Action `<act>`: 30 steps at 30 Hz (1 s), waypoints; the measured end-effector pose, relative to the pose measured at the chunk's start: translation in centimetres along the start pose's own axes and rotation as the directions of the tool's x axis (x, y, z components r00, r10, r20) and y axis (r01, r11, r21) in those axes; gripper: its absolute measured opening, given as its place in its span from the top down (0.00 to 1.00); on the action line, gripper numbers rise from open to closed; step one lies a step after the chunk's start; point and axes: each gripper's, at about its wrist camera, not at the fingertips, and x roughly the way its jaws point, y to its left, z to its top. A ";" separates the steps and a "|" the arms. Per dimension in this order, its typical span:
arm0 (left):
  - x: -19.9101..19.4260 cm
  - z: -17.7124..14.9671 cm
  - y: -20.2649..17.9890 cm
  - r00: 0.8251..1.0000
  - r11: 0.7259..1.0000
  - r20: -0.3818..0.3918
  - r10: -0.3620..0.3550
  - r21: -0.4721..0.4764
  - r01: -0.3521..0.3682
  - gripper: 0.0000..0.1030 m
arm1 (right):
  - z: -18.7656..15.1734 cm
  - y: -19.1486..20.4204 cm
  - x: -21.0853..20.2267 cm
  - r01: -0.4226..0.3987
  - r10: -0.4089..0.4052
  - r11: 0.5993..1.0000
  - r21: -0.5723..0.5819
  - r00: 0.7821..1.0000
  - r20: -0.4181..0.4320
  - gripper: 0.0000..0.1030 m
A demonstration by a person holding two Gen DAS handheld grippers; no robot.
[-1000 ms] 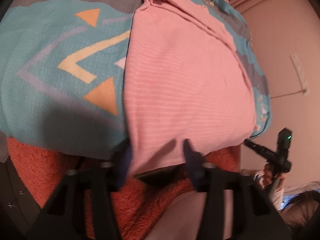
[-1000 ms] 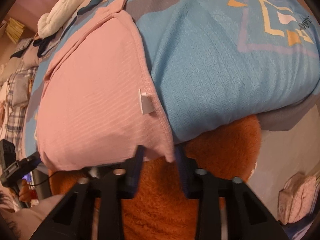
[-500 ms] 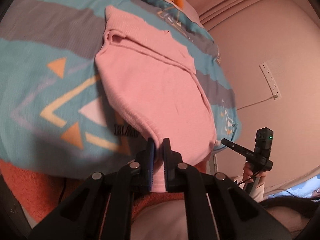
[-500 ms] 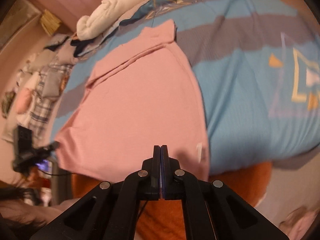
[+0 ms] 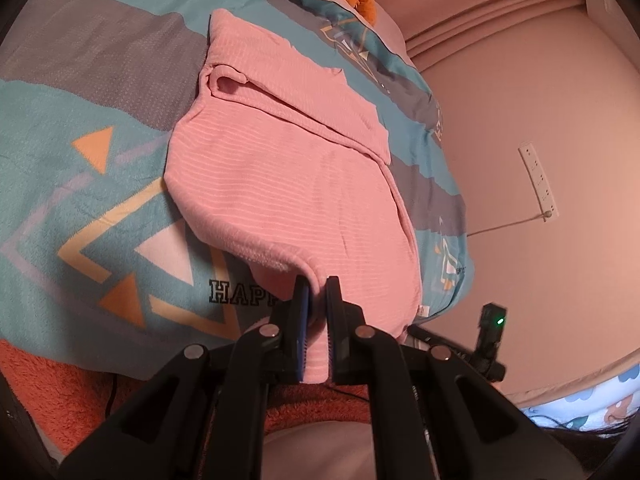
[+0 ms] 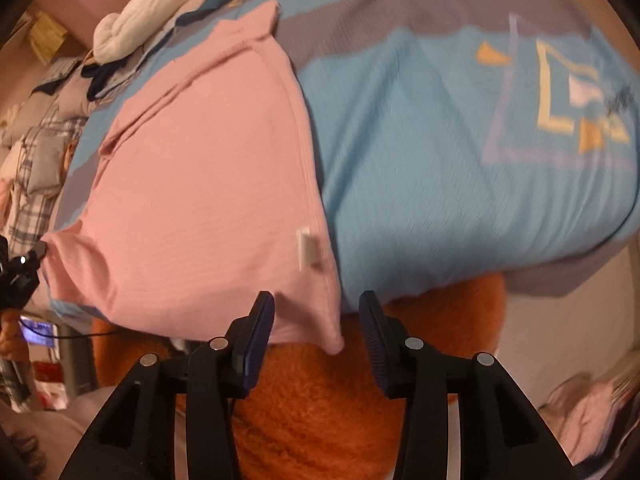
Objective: Fold small clothes
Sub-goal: 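Grasp the hem with the left gripper and fold it toward the collar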
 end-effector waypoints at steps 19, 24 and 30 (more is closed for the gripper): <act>-1.0 4.2 2.2 0.996 0.995 0.084 -0.011 -0.103 0.020 0.93 | 7.7 5.2 -3.2 -0.173 0.195 0.975 -0.136 0.967 0.164 0.94; 0.6 6.4 4.4 0.997 0.983 0.066 0.044 -0.183 -0.031 0.92 | 10.8 3.8 -2.4 -0.197 0.199 0.980 -0.034 0.953 0.230 0.94; 2.7 8.1 6.9 0.996 0.960 0.031 0.086 -0.268 -0.075 0.90 | 12.7 3.4 -0.6 -0.151 0.132 0.987 0.056 0.957 0.259 0.94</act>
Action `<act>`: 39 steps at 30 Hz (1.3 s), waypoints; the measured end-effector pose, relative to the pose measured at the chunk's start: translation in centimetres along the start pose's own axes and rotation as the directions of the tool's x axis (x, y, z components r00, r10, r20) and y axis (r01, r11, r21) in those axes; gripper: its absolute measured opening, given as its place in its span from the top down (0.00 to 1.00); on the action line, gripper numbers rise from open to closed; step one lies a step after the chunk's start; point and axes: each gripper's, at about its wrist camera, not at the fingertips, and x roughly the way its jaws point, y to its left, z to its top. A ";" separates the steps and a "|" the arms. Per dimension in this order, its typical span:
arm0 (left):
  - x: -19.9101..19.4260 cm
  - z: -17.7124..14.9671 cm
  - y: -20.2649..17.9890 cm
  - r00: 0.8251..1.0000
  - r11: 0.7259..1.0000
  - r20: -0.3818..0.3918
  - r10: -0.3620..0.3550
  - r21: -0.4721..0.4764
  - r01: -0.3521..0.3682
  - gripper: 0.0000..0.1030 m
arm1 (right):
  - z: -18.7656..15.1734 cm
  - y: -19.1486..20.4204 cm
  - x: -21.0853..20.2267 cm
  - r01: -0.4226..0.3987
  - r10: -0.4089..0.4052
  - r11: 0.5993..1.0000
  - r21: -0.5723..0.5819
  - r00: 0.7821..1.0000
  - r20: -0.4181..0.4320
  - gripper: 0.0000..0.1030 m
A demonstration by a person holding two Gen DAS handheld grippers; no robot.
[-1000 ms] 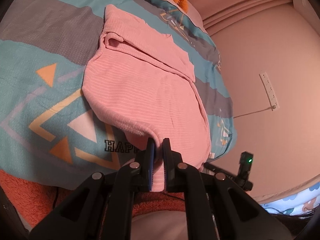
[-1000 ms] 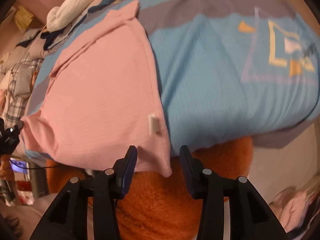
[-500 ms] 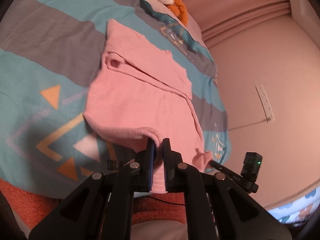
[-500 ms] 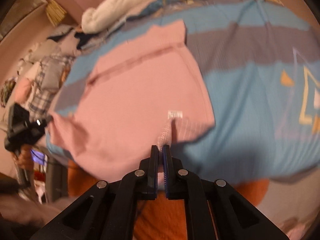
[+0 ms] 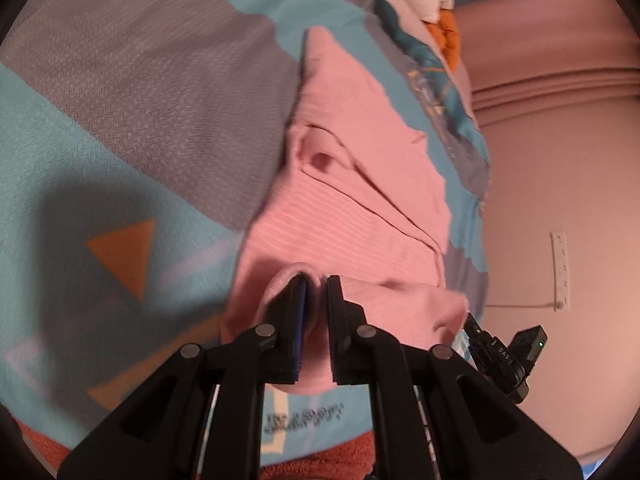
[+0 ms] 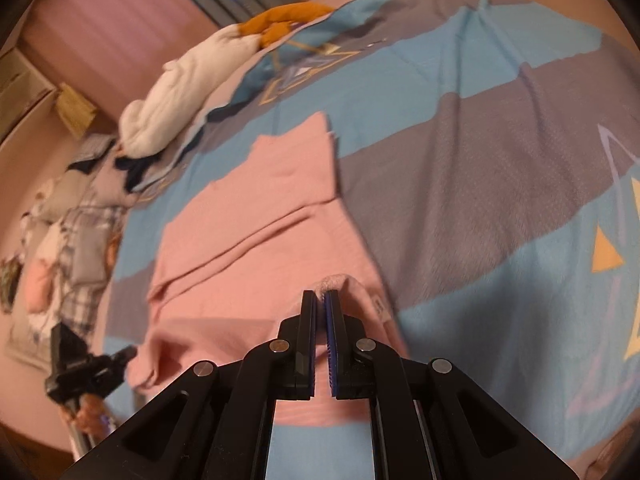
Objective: Fold small clothes
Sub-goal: 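Grasp the hem with the left gripper and fold it toward the collar, then open the left gripper and release the folded hem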
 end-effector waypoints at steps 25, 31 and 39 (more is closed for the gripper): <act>-2.3 0.6 -2.6 0.991 0.982 0.118 0.066 0.168 -0.086 0.51 | 0.7 -0.3 -0.1 0.152 -0.149 0.985 -0.077 0.988 0.040 0.62; 0.1 2.0 -2.7 0.978 0.961 0.152 0.144 0.216 -0.175 0.48 | 1.3 -0.2 1.8 0.158 -0.158 0.981 -0.114 0.987 0.010 0.61; 2.9 2.7 -2.2 0.959 0.924 0.157 0.236 0.269 -0.271 0.49 | 1.7 -0.2 4.3 0.172 -0.176 0.975 -0.142 0.984 -0.018 0.61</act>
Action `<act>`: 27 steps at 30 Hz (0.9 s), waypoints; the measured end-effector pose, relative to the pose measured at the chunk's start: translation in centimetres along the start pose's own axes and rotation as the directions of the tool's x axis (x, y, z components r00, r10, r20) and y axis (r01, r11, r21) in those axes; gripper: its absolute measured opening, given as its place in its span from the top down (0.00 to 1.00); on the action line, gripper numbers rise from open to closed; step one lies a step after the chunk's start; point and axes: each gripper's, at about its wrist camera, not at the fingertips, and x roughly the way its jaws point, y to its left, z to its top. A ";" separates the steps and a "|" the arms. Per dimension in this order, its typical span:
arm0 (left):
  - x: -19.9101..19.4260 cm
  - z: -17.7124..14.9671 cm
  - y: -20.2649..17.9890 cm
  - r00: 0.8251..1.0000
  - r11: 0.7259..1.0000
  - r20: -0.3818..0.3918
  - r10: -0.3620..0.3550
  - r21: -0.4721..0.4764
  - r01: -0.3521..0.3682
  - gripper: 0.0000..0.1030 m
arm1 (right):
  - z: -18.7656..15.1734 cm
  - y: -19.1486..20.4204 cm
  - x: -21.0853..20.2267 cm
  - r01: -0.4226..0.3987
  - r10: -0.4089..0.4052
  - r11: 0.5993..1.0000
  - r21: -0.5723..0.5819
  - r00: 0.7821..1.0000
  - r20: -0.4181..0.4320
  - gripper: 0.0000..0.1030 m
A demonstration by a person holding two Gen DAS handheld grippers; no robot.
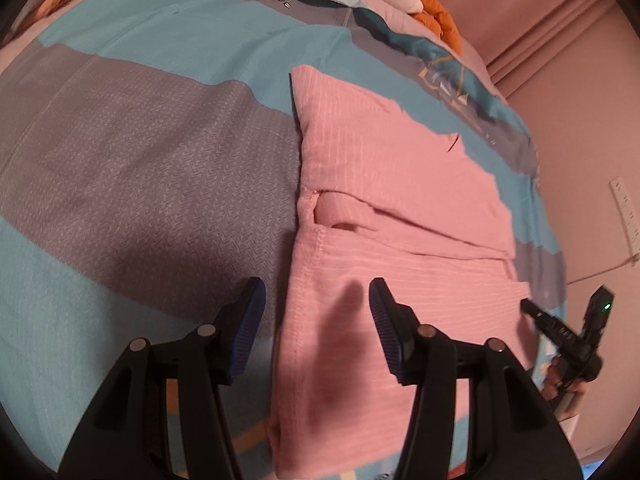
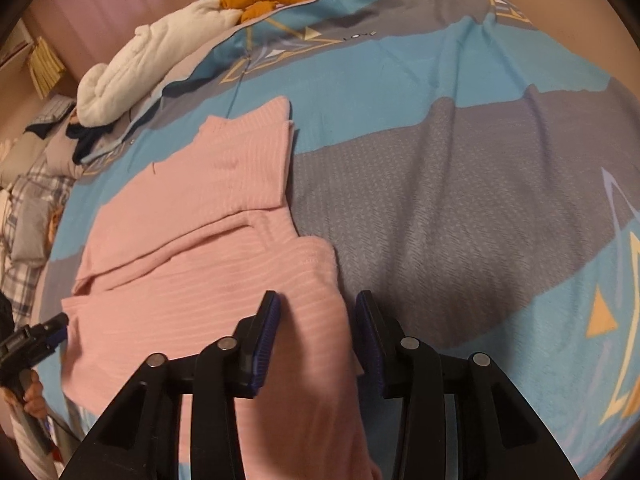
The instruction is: Fold small clothes
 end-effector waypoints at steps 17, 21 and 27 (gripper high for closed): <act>-3.1 -1.0 -1.2 0.992 1.000 0.126 -0.030 0.009 0.029 0.95 | 0.2 2.1 -5.2 -0.040 0.052 0.997 -0.073 0.985 0.165 0.93; -4.6 -1.4 -1.7 0.986 0.999 0.162 -0.043 0.014 0.041 0.96 | 0.5 2.8 -6.5 -0.061 0.076 0.995 -0.079 0.977 0.201 0.93; -7.3 -1.1 -2.6 0.971 0.995 0.217 -0.095 0.020 0.093 0.96 | 0.9 3.8 -8.2 -0.077 0.098 0.993 -0.094 0.962 0.253 0.93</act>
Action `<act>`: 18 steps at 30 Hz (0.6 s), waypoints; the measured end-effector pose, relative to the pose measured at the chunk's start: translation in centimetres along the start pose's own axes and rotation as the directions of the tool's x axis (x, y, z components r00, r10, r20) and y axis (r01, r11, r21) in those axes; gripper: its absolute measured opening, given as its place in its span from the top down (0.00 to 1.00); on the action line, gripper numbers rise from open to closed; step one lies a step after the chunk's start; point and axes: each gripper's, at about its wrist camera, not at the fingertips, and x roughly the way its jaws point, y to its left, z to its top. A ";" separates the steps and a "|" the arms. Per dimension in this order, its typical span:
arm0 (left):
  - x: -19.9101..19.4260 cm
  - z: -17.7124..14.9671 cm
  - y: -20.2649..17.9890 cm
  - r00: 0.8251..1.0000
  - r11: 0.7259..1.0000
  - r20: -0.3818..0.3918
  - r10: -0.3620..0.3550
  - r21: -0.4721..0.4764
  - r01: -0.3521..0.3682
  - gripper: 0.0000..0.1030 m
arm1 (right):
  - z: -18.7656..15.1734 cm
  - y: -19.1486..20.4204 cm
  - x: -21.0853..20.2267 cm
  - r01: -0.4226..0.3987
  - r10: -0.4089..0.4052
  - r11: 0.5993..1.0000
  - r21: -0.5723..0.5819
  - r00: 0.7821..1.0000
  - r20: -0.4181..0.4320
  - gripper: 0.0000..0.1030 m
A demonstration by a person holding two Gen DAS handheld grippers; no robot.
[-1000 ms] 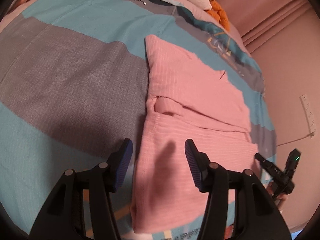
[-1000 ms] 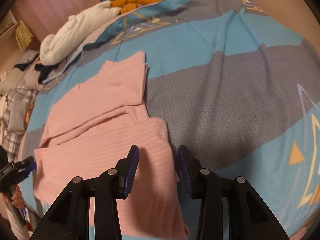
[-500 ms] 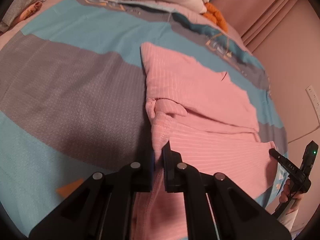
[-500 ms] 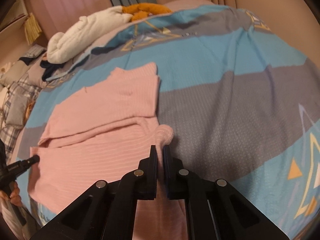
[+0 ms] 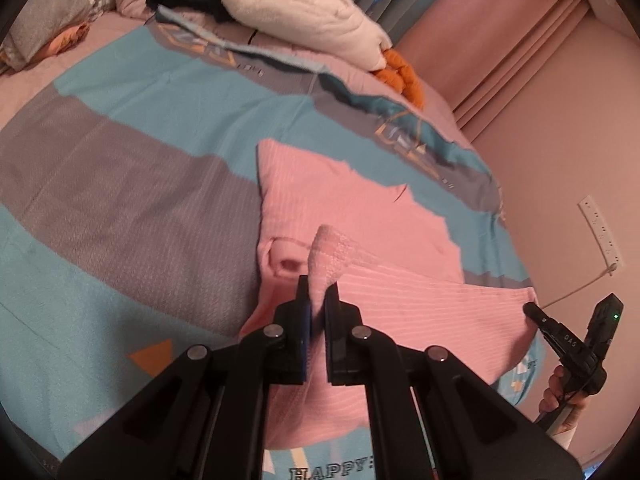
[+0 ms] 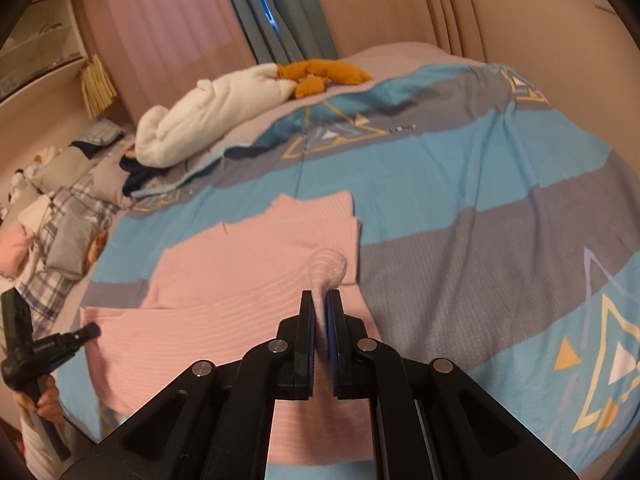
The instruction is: Fold small clothes
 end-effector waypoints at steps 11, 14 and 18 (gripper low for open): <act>-1.8 3.7 -1.8 0.993 0.998 0.107 -0.055 0.017 0.053 0.96 | 3.7 0.5 -0.3 -0.024 0.025 1.000 -0.013 0.997 0.077 0.93; -1.5 5.2 -2.1 0.991 0.999 0.129 -0.048 0.025 0.045 0.96 | 5.0 0.8 0.6 -0.022 0.024 0.999 -0.024 0.996 0.086 0.93; -0.7 7.1 -2.4 0.988 0.999 0.149 -0.048 0.025 0.045 0.96 | 6.8 1.0 1.9 -0.027 0.029 0.999 -0.031 0.995 0.093 0.93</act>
